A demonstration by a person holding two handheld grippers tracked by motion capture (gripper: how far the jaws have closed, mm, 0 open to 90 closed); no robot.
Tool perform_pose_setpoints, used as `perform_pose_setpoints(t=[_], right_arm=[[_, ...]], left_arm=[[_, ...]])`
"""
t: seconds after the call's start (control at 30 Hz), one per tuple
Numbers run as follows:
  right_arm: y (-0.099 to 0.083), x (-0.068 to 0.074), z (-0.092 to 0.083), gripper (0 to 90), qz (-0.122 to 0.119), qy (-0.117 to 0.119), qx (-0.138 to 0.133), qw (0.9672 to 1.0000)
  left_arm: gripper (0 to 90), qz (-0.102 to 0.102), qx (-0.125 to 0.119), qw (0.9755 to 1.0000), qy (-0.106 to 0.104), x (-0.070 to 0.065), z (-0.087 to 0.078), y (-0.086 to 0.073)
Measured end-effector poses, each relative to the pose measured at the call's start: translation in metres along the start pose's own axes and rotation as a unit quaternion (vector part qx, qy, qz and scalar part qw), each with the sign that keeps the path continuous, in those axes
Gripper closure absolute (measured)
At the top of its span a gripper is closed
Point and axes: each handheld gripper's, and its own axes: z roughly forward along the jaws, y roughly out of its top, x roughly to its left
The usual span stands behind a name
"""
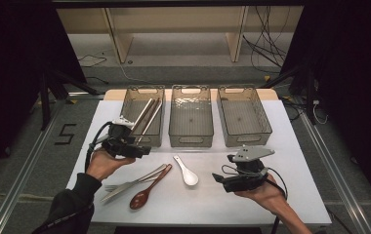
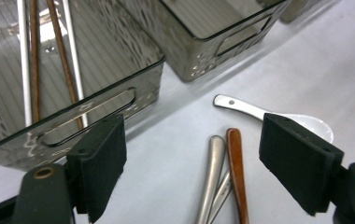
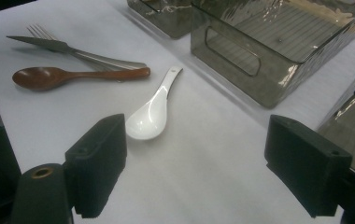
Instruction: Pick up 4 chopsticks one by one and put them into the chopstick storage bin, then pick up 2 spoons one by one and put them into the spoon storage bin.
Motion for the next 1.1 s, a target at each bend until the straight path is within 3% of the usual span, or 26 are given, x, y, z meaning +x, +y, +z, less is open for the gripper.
perform_pose_setpoints(t=[0.1, 0.33, 0.6, 0.73, 1.1], right_arm=[[0.0, 0.0, -0.002, 22.0, 0.002, -0.001, -0.008, 1.0], [-0.001, -0.002, -0.008, 22.0, 0.012, -0.01, -0.031, 0.9994], [-0.005, -0.003, -0.011, 21.9, 0.022, -0.014, -0.039, 0.9989], [-0.007, -0.004, -0.013, 21.9, 0.022, -0.016, -0.04, 0.9988], [-0.005, -0.002, -0.012, 21.8, 0.019, -0.017, -0.042, 0.9988]], left_arm=[[21.0, -0.001, -0.006, 1.0, -0.005, -0.004, -0.001, -0.006], [20.3, 0.008, 0.005, 0.9999, -0.013, -0.018, 0.0, -0.015], [17.3, 0.021, 0.045, 0.9985, -0.022, -0.032, 0.007, -0.023], [17.4, 0.032, 0.058, 0.9977, -0.013, -0.038, 0.009, -0.029], [24.3, 0.042, 0.126, 0.991, -0.021, -0.047, 0.023, -0.045]])
